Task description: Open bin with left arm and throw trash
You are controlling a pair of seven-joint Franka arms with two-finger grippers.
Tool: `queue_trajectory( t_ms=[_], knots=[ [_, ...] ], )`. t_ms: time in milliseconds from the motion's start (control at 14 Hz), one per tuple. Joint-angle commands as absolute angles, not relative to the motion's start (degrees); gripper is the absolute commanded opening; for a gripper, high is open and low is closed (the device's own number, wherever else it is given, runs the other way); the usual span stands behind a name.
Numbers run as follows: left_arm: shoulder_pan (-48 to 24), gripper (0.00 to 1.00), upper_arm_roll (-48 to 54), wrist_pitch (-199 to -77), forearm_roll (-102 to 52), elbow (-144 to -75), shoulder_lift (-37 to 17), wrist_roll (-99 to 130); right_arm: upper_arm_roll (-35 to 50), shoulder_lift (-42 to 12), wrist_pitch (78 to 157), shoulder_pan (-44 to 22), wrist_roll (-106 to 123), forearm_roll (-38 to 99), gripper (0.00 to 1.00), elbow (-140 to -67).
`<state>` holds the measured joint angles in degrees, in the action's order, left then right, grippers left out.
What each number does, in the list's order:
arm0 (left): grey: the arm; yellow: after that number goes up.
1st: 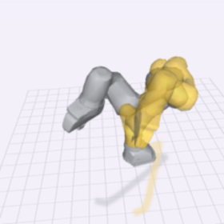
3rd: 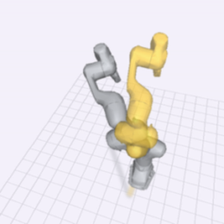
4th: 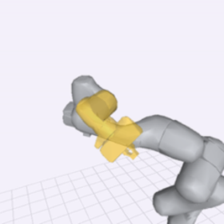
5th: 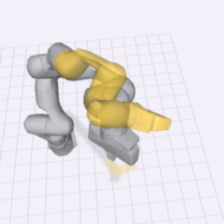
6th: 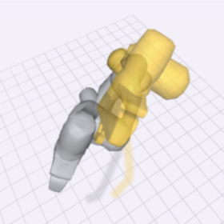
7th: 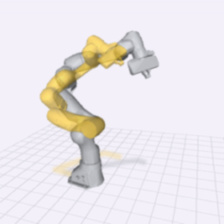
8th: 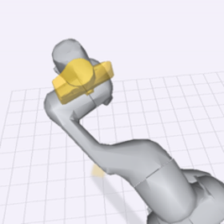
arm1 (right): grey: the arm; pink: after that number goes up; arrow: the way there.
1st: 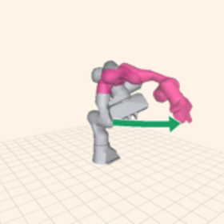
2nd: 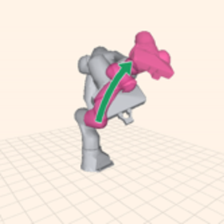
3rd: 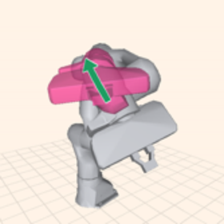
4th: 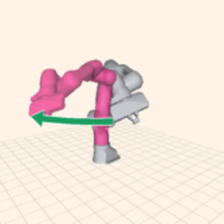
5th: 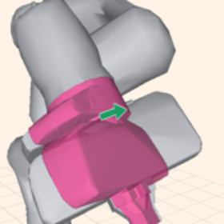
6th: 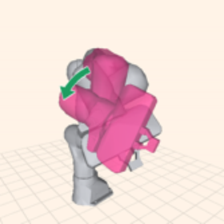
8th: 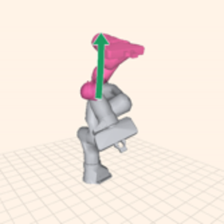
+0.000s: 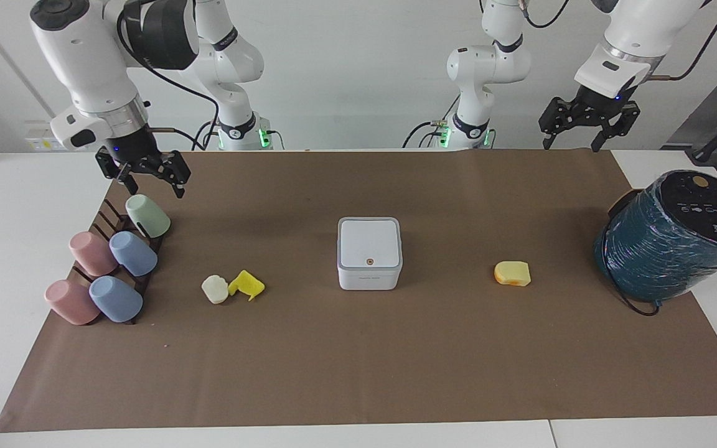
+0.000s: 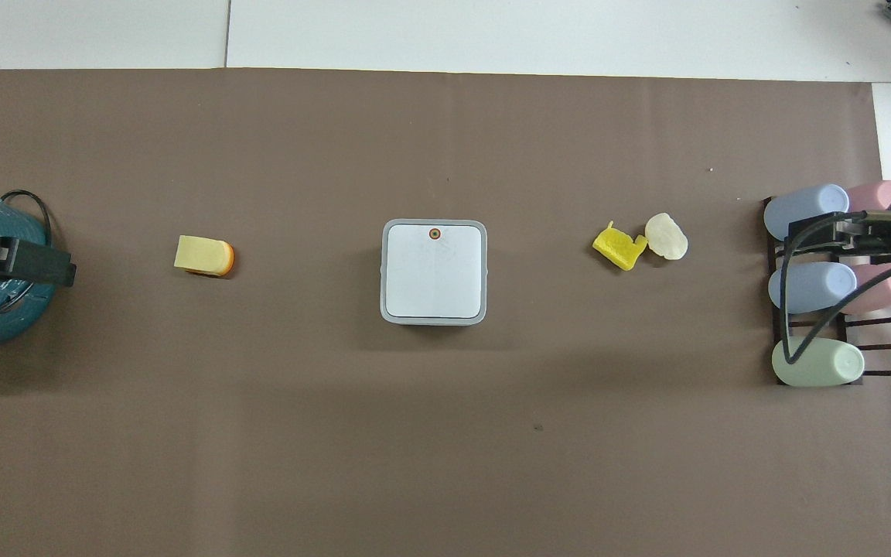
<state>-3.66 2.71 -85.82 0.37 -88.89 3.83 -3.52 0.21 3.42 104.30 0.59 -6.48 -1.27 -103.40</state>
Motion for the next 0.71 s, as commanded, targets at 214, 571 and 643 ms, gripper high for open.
queue_trajectory(
  t_ms=[214,571,643],
  knots=[
    [-9.0,0.06,2.3,-88.6,0.1,-91.0,4.7,-2.5,0.4,0.3,115.6,0.9,-6.6,-0.8,1.00,-109.1],
    [-13.5,0.00,2.4,-96.1,0.1,-93.5,4.7,-2.3,0.8,-9.6,126.4,0.8,-6.2,1.9,1.00,-109.1],
    [-14.9,0.00,2.5,-98.2,0.1,-94.5,4.7,-2.4,0.8,-11.2,128.6,0.2,-5.6,4.2,1.00,-109.1]
  ],
)
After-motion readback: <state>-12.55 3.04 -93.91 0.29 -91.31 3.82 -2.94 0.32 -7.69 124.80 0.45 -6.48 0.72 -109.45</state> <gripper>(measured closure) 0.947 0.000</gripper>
